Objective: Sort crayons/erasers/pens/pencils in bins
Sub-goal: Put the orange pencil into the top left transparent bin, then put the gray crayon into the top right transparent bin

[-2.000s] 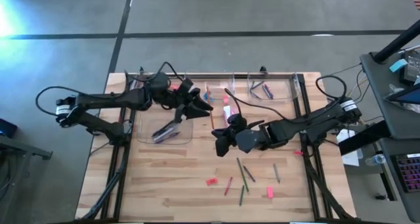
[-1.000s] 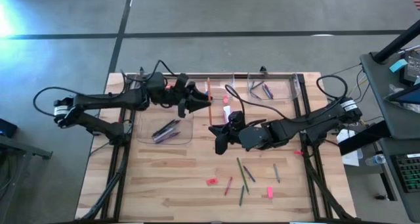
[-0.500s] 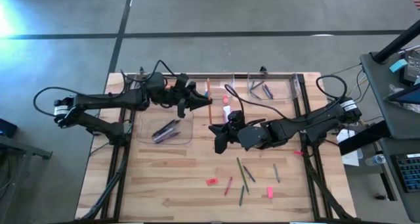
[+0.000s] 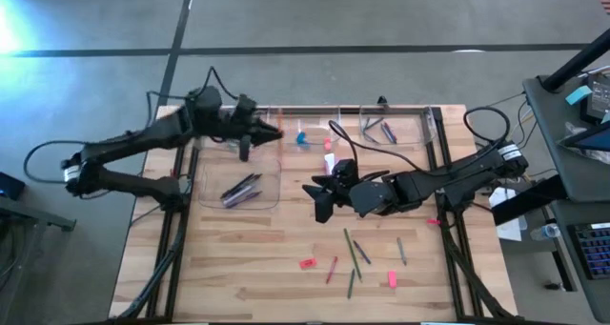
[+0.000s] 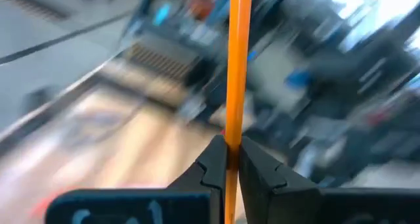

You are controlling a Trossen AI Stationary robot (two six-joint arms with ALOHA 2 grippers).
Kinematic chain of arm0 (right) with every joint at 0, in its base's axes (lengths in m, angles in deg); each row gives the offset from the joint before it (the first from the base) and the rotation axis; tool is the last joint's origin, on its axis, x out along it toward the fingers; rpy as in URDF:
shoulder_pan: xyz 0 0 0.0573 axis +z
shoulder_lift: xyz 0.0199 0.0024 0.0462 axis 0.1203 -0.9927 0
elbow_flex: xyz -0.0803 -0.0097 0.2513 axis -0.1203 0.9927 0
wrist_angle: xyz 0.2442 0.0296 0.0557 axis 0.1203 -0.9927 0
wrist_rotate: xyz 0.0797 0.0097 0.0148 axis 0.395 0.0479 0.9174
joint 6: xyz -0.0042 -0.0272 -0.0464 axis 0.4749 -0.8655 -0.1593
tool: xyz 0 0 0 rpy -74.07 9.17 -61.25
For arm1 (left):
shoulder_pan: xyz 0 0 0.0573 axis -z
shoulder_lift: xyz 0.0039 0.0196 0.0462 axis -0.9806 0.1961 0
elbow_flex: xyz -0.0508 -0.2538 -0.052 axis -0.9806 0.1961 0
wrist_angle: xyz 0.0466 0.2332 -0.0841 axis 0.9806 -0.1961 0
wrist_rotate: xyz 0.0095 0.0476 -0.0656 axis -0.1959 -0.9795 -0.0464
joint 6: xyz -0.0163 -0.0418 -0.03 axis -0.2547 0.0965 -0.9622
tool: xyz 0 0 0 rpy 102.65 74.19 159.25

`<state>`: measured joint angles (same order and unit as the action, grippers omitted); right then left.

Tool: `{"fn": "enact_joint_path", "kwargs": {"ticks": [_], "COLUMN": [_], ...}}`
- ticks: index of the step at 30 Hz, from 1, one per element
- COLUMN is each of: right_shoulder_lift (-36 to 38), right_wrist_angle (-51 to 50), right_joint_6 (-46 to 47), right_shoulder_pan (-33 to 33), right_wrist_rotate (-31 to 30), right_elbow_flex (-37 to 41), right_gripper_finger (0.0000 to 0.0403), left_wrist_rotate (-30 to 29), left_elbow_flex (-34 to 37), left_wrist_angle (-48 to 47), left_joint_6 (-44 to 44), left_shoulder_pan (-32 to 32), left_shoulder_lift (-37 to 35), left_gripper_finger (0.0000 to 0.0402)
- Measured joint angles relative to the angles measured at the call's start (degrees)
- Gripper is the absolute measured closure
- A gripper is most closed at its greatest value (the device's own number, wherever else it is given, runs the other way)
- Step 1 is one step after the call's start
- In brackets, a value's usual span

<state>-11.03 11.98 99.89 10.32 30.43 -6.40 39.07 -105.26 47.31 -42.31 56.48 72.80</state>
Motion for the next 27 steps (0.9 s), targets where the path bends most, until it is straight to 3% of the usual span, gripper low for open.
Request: {"fn": "enact_joint_path", "kwargs": {"ticks": [3, 7, 10, 13, 18, 27], "right_shoulder_lift": [0.26, 0.26, 0.19, 0.1, 0.02, 0.97], "right_wrist_angle": [-0.05, -0.15, -0.11, -0.18, -0.2, -3.99], "right_joint_6": [-0.18, -0.18, -0.2, -0.59, -0.57, 0.7], "right_shoulder_pan": [-0.01, -0.02, -0.02, -0.13, -0.13, 0.59], "right_wrist_rotate": [0.0, 0.01, 0.0, 0.0, 0.0, 0.28], "right_elbow_flex": [0.0, 0.0, 0.0, 0.0, 0.0, 0.0], "right_gripper_finger": [0.0199, 0.0192, 0.0195, 0.0199, 0.02, 0.02], "left_wrist_rotate": [-3.7, -20.07, -33.08, -41.65, -45.35, -49.52], "left_elbow_flex": [-2.01, -4.13, -3.63, -2.88, -2.71, -3.55], "left_wrist_angle": [-17.81, -38.5, -44.42, -45.82, -45.77, -45.73], "left_joint_6": [13.08, 32.8, 43.83, 50.94, 59.18, 58.26], "left_shoulder_pan": [-5.08, -12.3, -16.22, -18.59, -19.79, -20.75], "left_shoulder_lift": [-2.59, -3.06, -2.17, -0.9, 1.61, 4.9], "left_gripper_finger": [0.0396, 0.0396, 0.0396, 0.0395, 0.0363, 0.0244]}}
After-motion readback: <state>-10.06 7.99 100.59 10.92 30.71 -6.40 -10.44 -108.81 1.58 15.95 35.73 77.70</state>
